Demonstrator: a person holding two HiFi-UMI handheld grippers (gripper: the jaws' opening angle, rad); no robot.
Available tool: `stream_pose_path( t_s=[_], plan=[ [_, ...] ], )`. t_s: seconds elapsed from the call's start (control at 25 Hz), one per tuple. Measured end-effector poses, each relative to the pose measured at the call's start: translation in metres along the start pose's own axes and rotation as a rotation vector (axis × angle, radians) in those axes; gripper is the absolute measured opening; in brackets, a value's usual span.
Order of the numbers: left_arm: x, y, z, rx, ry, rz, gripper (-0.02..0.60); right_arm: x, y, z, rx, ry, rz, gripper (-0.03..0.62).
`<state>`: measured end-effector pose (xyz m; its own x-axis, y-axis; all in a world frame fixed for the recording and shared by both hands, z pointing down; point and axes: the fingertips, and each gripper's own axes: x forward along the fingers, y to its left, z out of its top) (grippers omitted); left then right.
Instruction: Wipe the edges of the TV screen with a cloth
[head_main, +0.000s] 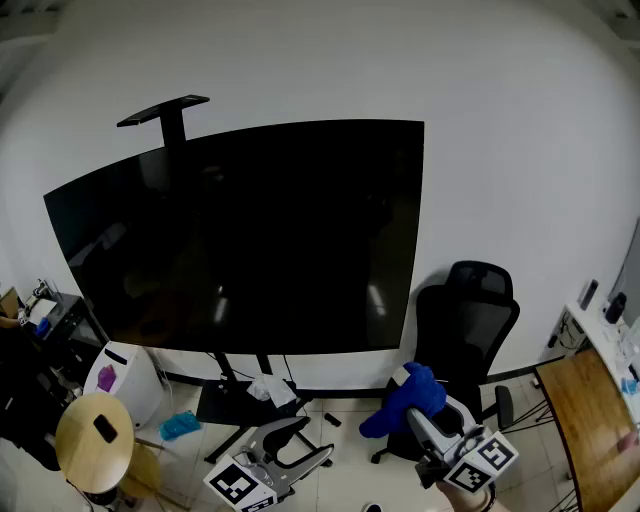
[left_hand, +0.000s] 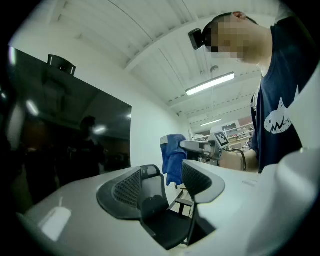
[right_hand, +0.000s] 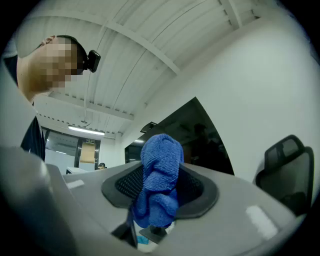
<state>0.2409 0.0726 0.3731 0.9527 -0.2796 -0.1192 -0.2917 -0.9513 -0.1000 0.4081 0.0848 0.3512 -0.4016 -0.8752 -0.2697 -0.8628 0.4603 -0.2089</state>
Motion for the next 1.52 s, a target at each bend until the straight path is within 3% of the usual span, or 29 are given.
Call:
stream_pose_path(
  t_s=[0.32, 0.88, 1.04, 1.28, 1.52],
  plan=[
    [0.064, 0.046, 0.044, 0.146, -0.045, 0.002, 0.244, 0.054, -0.071, 0.074, -0.152, -0.054, 0.026, 0.183],
    [0.190, 0.106, 0.161, 0.398, -0.163, -0.012, 0.244, 0.172, -0.182, 0.268, -0.361, -0.192, 0.088, 0.183],
    [0.217, 0.117, 0.186, 0.426, -0.186, -0.012, 0.244, 0.206, -0.207, 0.311, -0.411, -0.192, 0.088, 0.183],
    [0.237, 0.147, 0.216, 0.470, -0.206, -0.001, 0.244, 0.267, -0.230, 0.353, -0.384, -0.179, 0.100, 0.183],
    [0.261, 0.141, 0.215, 0.500, -0.222, 0.018, 0.244, 0.291, -0.244, 0.353, -0.267, -0.132, 0.182, 0.183]
  ],
)
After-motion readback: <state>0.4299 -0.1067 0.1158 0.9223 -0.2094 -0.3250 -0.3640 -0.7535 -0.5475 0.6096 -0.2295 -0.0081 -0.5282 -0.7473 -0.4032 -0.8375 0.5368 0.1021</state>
